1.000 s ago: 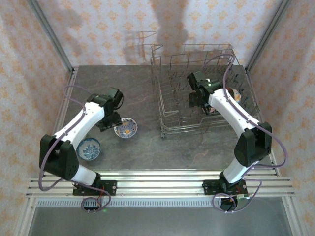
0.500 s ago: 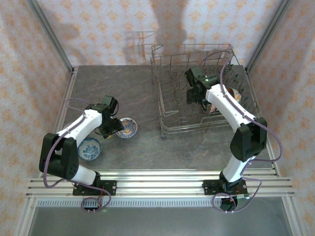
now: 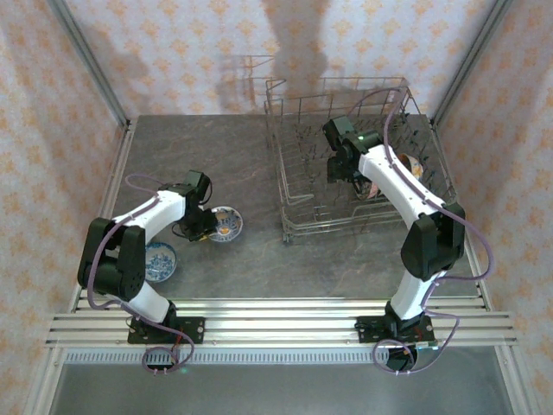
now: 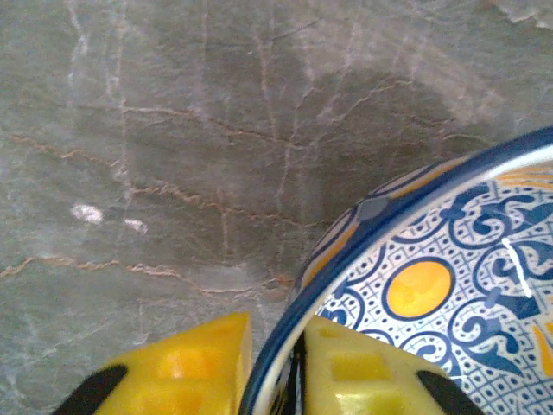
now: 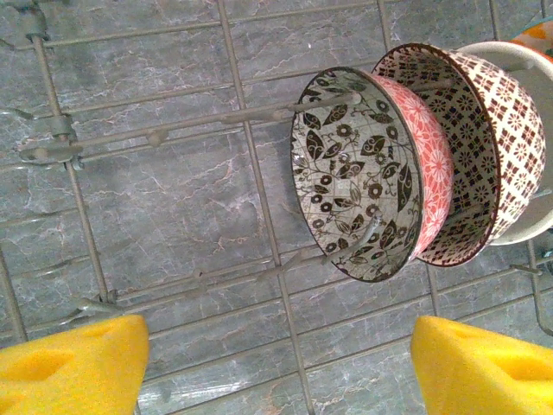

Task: Load the bowls into the dish rack

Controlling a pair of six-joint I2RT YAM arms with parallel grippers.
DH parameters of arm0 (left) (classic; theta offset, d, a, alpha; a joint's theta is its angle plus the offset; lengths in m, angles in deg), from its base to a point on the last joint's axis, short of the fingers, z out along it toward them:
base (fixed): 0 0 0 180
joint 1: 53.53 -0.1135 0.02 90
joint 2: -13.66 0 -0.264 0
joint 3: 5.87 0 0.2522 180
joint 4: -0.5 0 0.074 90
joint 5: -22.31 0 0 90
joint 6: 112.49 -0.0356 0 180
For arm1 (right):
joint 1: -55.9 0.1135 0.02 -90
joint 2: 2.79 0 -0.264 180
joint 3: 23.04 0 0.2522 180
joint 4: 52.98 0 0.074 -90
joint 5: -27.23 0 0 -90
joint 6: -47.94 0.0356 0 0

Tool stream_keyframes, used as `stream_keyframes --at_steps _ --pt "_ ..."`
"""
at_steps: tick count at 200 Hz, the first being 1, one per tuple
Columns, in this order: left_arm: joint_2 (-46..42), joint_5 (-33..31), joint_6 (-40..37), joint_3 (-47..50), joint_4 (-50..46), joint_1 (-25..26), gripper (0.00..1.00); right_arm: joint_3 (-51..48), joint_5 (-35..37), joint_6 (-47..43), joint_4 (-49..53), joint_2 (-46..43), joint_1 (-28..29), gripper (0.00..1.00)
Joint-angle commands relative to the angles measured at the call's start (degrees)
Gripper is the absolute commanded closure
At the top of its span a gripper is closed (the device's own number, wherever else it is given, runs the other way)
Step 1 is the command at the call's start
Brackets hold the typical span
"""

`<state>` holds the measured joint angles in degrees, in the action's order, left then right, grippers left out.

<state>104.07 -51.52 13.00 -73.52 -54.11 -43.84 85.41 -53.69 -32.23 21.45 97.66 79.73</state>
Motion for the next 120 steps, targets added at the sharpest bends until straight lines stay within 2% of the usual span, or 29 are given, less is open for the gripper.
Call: stream_keyframes --at_steps 1,39,120 --pt "0.0 0.6 -0.8 -0.2 1.0 -0.5 0.86 2.2 1.6 0.5 2.1 0.6 0.2 0.21" --pt "-1.6 1.6 -0.7 -0.3 1.4 -0.5 1.00 3.8 1.4 0.5 2.6 1.4 0.3 0.21" --pt "-13.0 2.5 1.3 -3.4 0.2 -0.1 1.00 8.5 -1.2 -2.2 3.5 0.9 0.6 0.21"
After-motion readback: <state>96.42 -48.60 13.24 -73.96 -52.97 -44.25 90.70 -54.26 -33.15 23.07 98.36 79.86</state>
